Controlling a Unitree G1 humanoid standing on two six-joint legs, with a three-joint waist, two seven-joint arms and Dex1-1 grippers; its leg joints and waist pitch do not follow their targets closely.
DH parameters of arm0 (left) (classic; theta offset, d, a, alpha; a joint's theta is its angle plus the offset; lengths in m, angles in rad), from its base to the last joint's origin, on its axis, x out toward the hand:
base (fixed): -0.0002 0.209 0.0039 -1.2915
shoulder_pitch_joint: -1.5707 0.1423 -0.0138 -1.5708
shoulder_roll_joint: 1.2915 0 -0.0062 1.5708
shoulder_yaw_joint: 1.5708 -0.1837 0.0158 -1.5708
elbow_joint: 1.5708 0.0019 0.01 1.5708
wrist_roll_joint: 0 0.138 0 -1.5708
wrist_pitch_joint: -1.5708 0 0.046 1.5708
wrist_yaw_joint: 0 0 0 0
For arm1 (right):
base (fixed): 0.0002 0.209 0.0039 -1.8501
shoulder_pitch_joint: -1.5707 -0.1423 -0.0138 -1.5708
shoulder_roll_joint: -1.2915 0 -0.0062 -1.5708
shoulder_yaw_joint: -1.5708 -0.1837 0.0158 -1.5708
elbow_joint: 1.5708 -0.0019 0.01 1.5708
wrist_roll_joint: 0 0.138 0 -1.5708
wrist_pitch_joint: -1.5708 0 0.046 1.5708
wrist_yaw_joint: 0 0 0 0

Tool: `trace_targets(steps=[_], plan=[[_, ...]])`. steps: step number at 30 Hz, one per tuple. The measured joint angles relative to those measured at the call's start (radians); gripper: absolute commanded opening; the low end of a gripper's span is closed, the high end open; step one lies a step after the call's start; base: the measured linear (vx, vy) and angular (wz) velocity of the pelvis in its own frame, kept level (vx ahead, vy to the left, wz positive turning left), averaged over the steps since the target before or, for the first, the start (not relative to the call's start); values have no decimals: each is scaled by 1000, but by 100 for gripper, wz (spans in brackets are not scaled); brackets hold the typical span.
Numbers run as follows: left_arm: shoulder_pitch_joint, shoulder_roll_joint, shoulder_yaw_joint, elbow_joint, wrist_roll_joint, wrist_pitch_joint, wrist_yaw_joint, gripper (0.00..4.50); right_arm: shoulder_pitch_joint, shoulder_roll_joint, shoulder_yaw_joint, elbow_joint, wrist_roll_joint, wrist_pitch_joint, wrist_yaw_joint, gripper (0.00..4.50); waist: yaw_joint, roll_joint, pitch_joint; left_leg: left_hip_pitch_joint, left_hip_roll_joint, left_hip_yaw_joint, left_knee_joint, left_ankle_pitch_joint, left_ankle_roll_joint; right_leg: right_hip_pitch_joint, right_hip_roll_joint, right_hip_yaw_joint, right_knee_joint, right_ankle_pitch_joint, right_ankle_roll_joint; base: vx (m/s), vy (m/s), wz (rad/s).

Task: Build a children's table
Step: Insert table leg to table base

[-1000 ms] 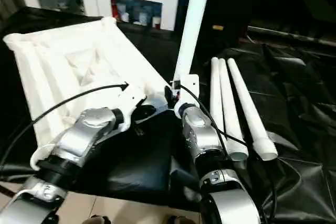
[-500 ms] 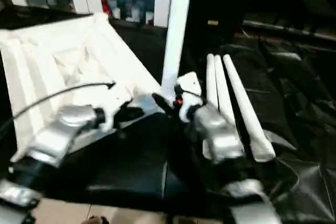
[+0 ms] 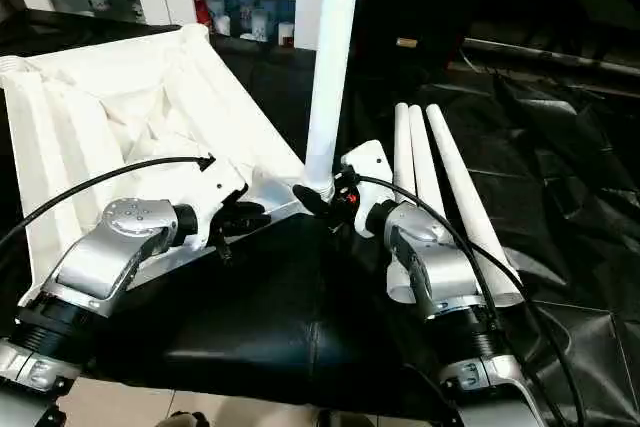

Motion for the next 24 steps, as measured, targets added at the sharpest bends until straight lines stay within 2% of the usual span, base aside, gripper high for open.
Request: trace_targets(steps=[8,15,24], plan=[[5,62,-19,-42,-22,57,-88,4,0,-15,10,0,-1,9,20,403,3,0,0,0,0,0,0,0,0,0,0,0,0,0,0,0,0,0],[5,71,-19,-42,-32,54,-98,4,0,-46,39,0,-8,1,82,403,1,0,0,0,0,0,0,0,0,0,0,0,0,0,0,0,0,0],[38,121,-27,-86,-46,27,-184,4,-5,-50,83,54,-52,-79,121,403,3,0,0,-1,0,0,-1,0,0,0,-1,0,0,-1,0,0,0,0]])
